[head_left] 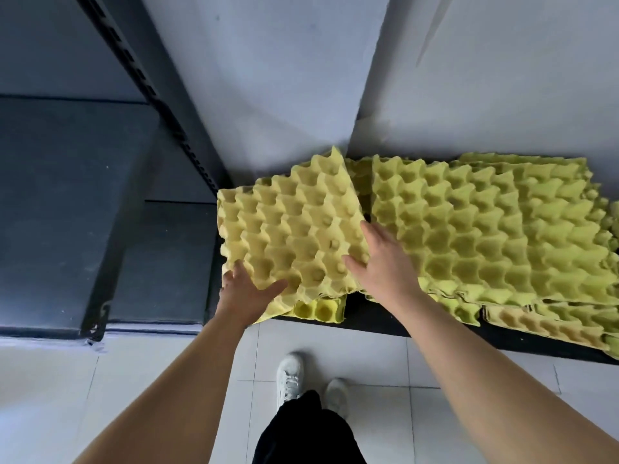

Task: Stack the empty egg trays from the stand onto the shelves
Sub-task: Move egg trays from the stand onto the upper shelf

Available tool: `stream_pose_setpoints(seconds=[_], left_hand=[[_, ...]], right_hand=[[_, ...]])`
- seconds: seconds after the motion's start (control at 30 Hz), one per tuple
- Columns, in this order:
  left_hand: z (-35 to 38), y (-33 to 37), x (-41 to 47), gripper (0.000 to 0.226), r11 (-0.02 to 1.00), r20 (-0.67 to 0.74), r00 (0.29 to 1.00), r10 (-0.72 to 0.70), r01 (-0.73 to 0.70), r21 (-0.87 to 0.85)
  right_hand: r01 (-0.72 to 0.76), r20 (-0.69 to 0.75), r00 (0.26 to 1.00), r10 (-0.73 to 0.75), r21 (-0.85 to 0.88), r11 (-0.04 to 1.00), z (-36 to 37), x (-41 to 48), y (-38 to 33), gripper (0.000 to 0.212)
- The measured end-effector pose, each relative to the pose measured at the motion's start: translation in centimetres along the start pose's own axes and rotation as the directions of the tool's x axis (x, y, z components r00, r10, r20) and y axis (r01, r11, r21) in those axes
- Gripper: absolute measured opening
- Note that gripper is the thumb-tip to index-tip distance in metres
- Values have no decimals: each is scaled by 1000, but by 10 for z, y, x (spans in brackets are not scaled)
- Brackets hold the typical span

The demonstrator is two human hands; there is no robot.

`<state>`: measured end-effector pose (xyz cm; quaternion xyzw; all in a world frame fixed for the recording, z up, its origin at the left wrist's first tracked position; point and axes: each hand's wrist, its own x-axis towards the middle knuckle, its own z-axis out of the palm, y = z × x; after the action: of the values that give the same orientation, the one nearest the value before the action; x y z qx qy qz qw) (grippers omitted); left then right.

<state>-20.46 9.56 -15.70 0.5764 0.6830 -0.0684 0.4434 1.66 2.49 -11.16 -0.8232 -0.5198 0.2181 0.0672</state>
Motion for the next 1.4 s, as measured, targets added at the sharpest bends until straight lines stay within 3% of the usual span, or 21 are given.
stream_pose_setpoints(seconds=[0.23,0.4,0.5,0.7,0.97,1.2,1.4], left_hand=[[11,-8,18,111,985,14,997,-82,83,-153],[6,-8,19,97,972,-41,991,-129,118,-201],[-4,-3,7,100,970,-105,985,-137,112,-214],[-32,15,-37,96,975,-214,977,17,-64,-214],[-49,43,-117,126,971,-343,922,177,-220,-90],[-62,54,-212,135,950,-515,817,259,-313,-19],[-98,55,-300,138,914,-699,640,319,-403,49]], right_hand=[[-40,38,998,39,18,999,19,10,0,85],[-56,-27,998,58,74,996,21,9,-4,87],[-52,-60,996,59,102,993,14,7,-10,88],[-53,-119,990,73,164,985,-21,-10,-21,89],[12,-236,971,25,156,988,-93,-57,-21,88],[116,-288,954,-81,108,987,-156,-117,-24,87],[259,-390,899,-199,108,960,-212,-176,-48,84]])
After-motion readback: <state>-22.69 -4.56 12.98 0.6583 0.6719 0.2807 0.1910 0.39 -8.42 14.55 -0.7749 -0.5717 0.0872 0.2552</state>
